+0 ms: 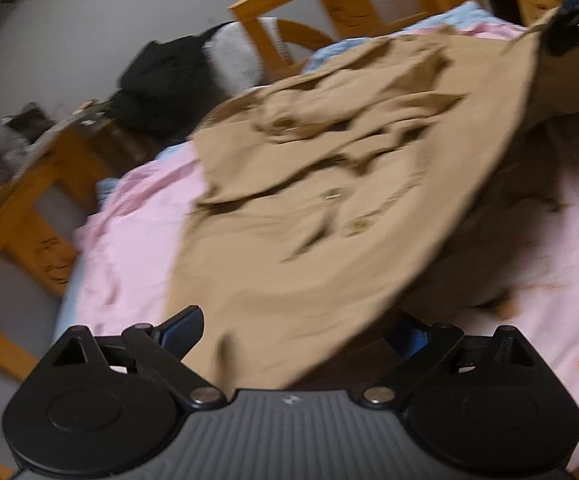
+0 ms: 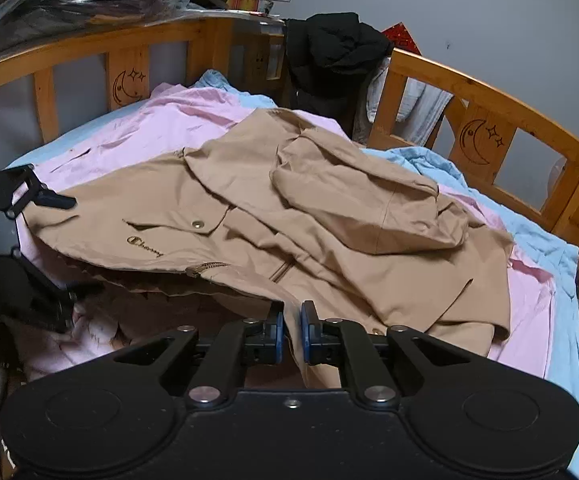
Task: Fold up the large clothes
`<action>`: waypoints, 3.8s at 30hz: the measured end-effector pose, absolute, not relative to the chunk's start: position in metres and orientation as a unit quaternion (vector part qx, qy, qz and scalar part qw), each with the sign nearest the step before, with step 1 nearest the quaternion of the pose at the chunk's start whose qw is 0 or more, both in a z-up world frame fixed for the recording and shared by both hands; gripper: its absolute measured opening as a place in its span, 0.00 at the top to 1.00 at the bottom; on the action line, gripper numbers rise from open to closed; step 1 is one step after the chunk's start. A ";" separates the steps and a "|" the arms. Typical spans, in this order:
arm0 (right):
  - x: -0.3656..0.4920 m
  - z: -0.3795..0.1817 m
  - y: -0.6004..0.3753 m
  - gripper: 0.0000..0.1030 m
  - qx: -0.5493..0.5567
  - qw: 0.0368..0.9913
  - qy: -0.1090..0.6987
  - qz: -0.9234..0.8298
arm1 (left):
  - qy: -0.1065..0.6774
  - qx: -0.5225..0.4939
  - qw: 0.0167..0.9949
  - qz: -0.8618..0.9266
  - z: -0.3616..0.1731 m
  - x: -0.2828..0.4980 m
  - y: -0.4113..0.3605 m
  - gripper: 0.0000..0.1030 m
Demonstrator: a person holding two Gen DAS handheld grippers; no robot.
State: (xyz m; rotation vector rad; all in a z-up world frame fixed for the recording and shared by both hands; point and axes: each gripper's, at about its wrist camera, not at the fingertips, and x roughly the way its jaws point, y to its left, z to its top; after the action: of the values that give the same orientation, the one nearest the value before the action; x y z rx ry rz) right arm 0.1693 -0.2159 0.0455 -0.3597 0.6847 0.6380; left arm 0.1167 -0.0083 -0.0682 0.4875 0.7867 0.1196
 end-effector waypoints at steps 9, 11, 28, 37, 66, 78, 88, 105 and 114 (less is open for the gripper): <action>0.178 0.050 -0.218 0.91 -0.162 0.878 0.327 0.309 | 0.378 0.224 0.894 0.086 -0.049 0.109 0.036 0.20; 0.177 0.048 -0.219 0.91 -0.162 0.877 0.330 0.310 | 0.379 0.227 0.893 0.086 -0.047 0.109 0.037 0.24; 0.121 -0.050 -0.227 0.30 -0.431 0.776 0.384 0.254 | 0.390 0.122 0.910 0.068 0.003 0.148 0.045 0.93; 0.123 -0.032 -0.262 0.95 -0.438 0.798 0.363 0.201 | 0.356 0.111 0.925 0.078 0.015 0.131 0.045 0.96; 0.252 0.095 -0.275 0.92 -0.316 0.854 0.361 0.204 | 0.478 0.040 0.876 0.044 0.064 0.242 0.104 0.91; 0.342 0.030 -0.318 0.36 -0.039 0.878 0.436 0.197 | 0.492 -0.013 0.869 0.051 -0.014 0.293 0.137 0.22; 0.266 0.032 -0.414 0.04 0.146 0.906 0.380 0.119 | 0.425 -0.133 0.894 0.041 -0.014 0.214 0.189 0.09; 0.219 -0.010 -0.409 0.91 0.191 0.895 0.404 0.011 | 0.437 -0.165 0.880 0.092 -0.029 0.168 0.175 0.97; 0.212 -0.026 -0.402 0.96 0.156 0.888 0.433 -0.004 | 0.454 -0.155 0.872 0.097 -0.042 0.172 0.171 0.97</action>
State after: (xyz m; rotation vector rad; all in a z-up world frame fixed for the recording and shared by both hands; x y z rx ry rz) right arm 0.2123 -0.4018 -0.0256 0.3239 0.8992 -0.0087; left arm 0.1720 0.1706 -0.0419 -0.3245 0.9491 0.2027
